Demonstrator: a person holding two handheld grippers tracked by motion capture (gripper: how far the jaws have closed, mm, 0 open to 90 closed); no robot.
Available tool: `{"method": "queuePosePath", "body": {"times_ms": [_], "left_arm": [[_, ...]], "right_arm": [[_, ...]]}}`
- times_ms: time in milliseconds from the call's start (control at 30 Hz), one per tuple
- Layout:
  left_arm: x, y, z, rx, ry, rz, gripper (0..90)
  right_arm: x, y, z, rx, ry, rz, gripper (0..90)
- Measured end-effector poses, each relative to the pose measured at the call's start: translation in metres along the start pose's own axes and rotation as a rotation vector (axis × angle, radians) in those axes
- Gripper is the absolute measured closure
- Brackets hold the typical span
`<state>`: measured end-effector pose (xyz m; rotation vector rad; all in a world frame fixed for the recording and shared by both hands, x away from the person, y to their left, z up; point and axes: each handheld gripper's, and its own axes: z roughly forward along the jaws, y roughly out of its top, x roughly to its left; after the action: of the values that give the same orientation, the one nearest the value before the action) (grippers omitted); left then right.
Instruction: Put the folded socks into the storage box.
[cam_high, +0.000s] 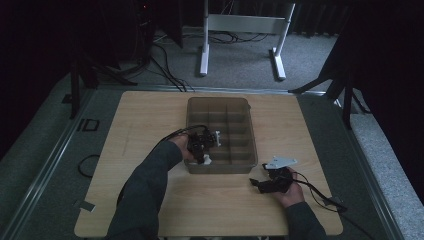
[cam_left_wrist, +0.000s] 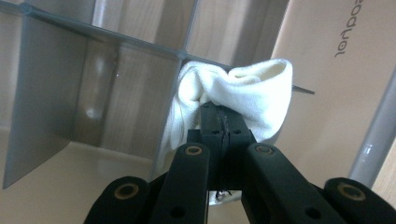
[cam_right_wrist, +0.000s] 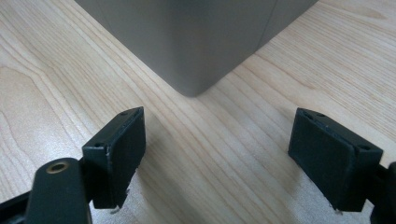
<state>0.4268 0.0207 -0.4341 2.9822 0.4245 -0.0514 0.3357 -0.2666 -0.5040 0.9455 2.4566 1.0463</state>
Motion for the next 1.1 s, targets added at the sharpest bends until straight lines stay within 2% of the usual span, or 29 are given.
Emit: {"method": "queuePosePath", "body": {"times_ms": [233, 433, 567, 867, 1100], "left_arm": [[0.000, 0.002, 0.006, 0.017, -0.013, -0.009, 90.0], [-0.001, 0.005, 0.009, 0.038, -0.008, -0.006, 90.0], [-0.001, 0.009, 0.014, 0.069, -0.012, -0.006, 90.0], [0.000, 0.009, 0.016, 0.068, -0.028, -0.020, 90.0], [-0.002, 0.009, 0.015, 0.069, -0.010, -0.011, 90.0]], "right_arm": [[0.000, 0.000, 0.000, 0.000, 0.000, 0.001, 18.7], [0.000, 0.000, 0.000, 0.000, 0.000, 0.000, 18.6], [0.000, 0.000, 0.000, 0.000, 0.000, 0.001, 18.7], [0.000, 0.000, 0.000, 0.000, 0.000, 0.001, 18.6], [0.000, 0.000, 0.000, 0.000, 0.000, 0.000, 18.7]]}}
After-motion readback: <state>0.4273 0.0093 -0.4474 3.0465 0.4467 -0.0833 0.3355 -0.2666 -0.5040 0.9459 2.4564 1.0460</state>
